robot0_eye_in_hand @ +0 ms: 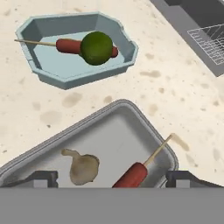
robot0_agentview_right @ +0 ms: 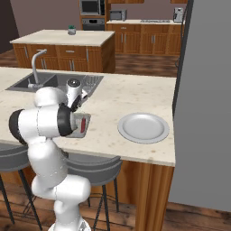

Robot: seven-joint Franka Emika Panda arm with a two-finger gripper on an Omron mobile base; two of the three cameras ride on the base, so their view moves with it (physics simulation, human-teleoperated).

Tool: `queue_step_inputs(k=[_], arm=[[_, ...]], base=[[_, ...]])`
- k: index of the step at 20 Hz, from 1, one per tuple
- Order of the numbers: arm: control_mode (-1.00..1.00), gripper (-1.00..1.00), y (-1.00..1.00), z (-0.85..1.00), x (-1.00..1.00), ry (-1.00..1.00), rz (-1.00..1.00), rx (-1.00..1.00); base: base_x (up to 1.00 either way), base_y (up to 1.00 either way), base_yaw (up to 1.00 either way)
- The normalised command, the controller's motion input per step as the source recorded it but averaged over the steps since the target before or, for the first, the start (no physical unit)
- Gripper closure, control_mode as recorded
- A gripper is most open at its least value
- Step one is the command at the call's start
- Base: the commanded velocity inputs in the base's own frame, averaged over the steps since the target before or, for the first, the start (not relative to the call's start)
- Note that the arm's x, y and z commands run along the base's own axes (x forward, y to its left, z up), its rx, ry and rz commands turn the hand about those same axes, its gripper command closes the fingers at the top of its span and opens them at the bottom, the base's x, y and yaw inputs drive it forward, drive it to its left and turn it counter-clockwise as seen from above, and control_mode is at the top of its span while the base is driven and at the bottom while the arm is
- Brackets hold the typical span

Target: Place one cooked food and one vegetable from the large plate to each tupperware container.

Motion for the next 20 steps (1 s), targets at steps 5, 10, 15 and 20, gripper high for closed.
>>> queue_step_inputs(k=[5, 10, 15, 20], arm=[[-1.00, -1.00, -0.98, 1.00, -1.00, -0.32, 0.00, 0.00], [-1.00, -1.00, -1.00, 1.00, -1.00, -0.24, 0.00, -0.02], [-1.00, -1.00, -0.91, 0.98, -1.00, -0.09, 0.03, -0.28], [-1.00, -1.00, -0.76, 0.31, -1.00, 0.05, 0.08, -0.67]], base=[[0.00, 0.00, 0.00], [0.00, 0.00, 0.00], [0.00, 0.00, 0.00], [0.00, 0.00, 0.00]])
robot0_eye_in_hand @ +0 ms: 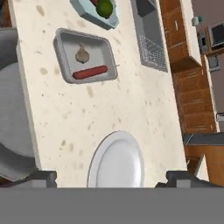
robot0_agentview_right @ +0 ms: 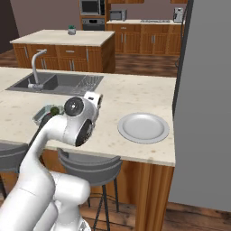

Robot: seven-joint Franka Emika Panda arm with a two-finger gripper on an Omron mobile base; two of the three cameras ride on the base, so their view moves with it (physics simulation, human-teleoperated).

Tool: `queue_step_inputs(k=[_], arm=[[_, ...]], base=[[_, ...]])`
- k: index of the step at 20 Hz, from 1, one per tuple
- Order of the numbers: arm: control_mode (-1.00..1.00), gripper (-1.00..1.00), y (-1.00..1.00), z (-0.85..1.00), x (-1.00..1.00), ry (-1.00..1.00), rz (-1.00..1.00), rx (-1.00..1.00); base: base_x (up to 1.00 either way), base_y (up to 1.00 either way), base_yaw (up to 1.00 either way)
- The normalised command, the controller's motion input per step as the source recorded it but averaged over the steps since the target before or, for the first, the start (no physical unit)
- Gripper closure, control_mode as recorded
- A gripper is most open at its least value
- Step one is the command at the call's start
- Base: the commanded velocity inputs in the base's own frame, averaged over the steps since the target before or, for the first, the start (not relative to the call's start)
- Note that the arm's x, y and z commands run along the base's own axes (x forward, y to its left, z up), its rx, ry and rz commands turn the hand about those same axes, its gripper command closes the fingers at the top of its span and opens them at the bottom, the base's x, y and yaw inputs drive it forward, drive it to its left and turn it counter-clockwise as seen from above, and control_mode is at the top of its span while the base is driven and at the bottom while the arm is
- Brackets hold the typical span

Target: Place one cooked food and one vegetable from the large plate to each tupperware container.

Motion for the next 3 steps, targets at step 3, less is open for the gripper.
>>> queue_step_inputs(k=[3], arm=[[-1.00, -1.00, -0.62, 0.01, -1.00, 0.05, 0.09, -0.71]], base=[[0.00, 0.00, 0.00]])
